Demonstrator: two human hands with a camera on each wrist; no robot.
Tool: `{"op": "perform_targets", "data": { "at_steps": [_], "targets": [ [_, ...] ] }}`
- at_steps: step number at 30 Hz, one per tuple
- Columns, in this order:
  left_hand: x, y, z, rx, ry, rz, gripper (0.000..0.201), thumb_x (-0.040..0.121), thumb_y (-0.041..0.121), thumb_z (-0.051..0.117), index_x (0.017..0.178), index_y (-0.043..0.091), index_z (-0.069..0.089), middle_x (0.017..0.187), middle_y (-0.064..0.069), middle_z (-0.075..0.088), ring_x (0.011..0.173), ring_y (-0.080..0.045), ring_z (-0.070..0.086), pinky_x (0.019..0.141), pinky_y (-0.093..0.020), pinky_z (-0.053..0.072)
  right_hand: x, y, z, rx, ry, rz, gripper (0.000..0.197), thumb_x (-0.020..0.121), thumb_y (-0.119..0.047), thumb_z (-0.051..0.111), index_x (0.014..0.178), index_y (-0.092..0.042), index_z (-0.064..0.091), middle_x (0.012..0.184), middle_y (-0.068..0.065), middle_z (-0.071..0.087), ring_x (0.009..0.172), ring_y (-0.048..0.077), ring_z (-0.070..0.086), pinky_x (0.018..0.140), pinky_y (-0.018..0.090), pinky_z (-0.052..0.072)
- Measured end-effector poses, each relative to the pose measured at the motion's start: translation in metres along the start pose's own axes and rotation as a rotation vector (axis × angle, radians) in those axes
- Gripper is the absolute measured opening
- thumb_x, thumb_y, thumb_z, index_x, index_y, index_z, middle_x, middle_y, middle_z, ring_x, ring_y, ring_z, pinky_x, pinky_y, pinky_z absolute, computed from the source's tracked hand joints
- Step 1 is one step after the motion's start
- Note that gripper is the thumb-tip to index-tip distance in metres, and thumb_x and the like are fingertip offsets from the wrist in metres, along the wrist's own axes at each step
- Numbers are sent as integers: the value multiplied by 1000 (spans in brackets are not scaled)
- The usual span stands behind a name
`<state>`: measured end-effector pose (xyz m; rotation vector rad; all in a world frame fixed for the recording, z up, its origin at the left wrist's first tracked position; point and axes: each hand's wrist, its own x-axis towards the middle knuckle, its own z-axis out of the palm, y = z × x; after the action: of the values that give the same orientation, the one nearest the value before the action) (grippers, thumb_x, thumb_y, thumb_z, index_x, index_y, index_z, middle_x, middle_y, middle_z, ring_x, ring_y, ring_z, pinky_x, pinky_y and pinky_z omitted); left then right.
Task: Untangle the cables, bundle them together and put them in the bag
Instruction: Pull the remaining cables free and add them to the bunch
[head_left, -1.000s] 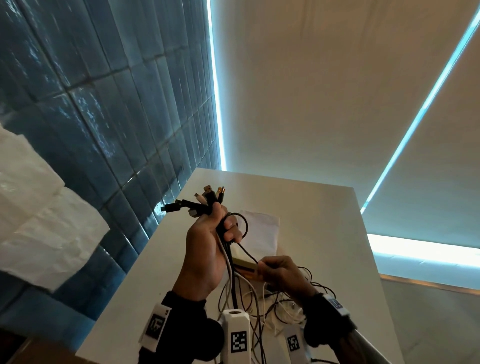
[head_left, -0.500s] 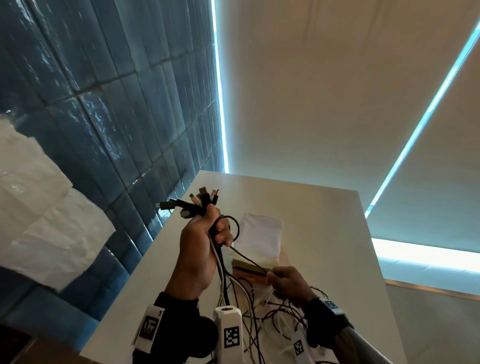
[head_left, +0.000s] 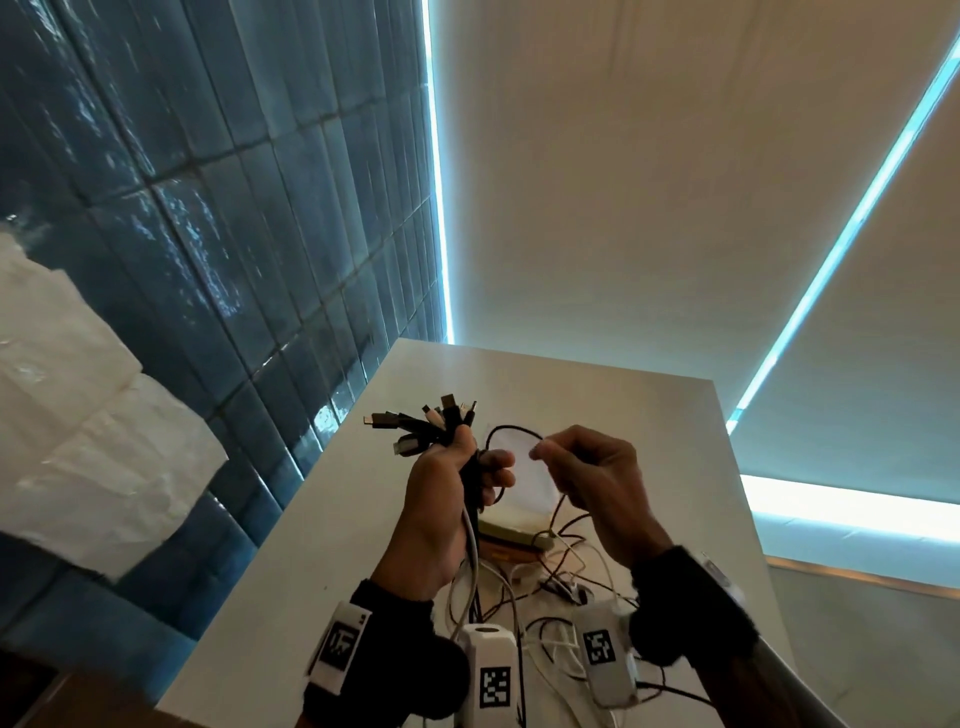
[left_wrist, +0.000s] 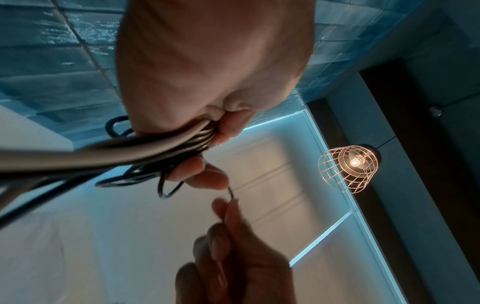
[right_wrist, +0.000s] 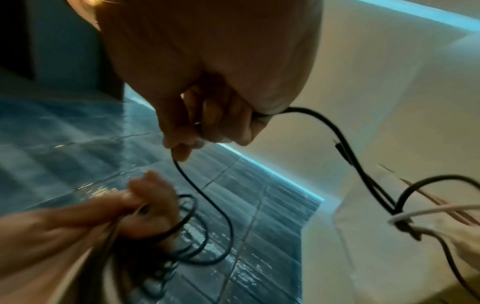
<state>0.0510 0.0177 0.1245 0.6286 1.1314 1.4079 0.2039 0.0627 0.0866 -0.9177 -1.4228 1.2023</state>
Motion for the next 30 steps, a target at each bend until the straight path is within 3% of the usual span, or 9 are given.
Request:
{"op": "perform_targets", "data": {
  "at_steps": [3,5,8,10,16,23,26,30],
  "targets": [
    [-3,1,4,-60,-27,-4,24,103,21,38,97,6,54,77,-16,69,64,-21,57,58,-29,39,-10,-10,5,62,-128,-62,18,87,-8,64,78,7,65,51,-3,47,47,7,38,45,16,30],
    [-4,1,4,-84,-45,14,26,103,22,38,93,6,55,79,-17,69,66,-22,60,62,-32,42,-13,-8,1,92,-148,-27,17,83,-14,63,73,0,67,50,-2,45,46,9,36,45,19,27],
    [-6,4,5,-126,-109,13,28,103,25,36,91,7,54,81,-16,67,82,-27,66,76,-37,48,-21,-2,-4,103,-255,19,16,83,-13,62,71,-6,68,51,-3,46,45,8,36,46,18,28],
    [-8,5,6,-212,-158,-3,28,102,25,36,86,7,51,77,-14,63,83,-30,65,83,-41,50,-26,3,-6,129,-331,57,17,85,-12,60,72,-3,66,52,-6,49,45,6,38,46,16,30],
    [-10,3,9,-244,-182,64,24,96,29,41,80,11,44,67,-2,48,57,-15,41,66,-34,37,-25,37,-13,78,-350,176,23,96,-5,53,84,13,61,53,-10,52,46,0,42,48,11,34],
    [-10,0,5,-209,-160,81,26,100,26,37,77,13,41,64,1,41,54,-12,31,59,-30,32,-23,82,-15,-7,-308,289,20,95,-4,54,78,1,63,56,-9,55,50,-1,45,52,12,35],
    [-11,2,3,-231,-158,92,26,98,26,38,76,13,41,64,1,40,53,-12,29,58,-30,30,-22,98,-15,-39,-311,282,21,94,-12,57,77,-1,66,61,0,53,53,4,41,52,15,32],
    [-10,4,-1,-260,-156,120,22,91,30,45,76,14,41,66,0,42,55,-14,28,59,-32,28,-23,115,-17,-70,-287,300,25,95,-6,55,74,-6,67,59,-4,53,53,5,41,53,17,33]
  ]
}}
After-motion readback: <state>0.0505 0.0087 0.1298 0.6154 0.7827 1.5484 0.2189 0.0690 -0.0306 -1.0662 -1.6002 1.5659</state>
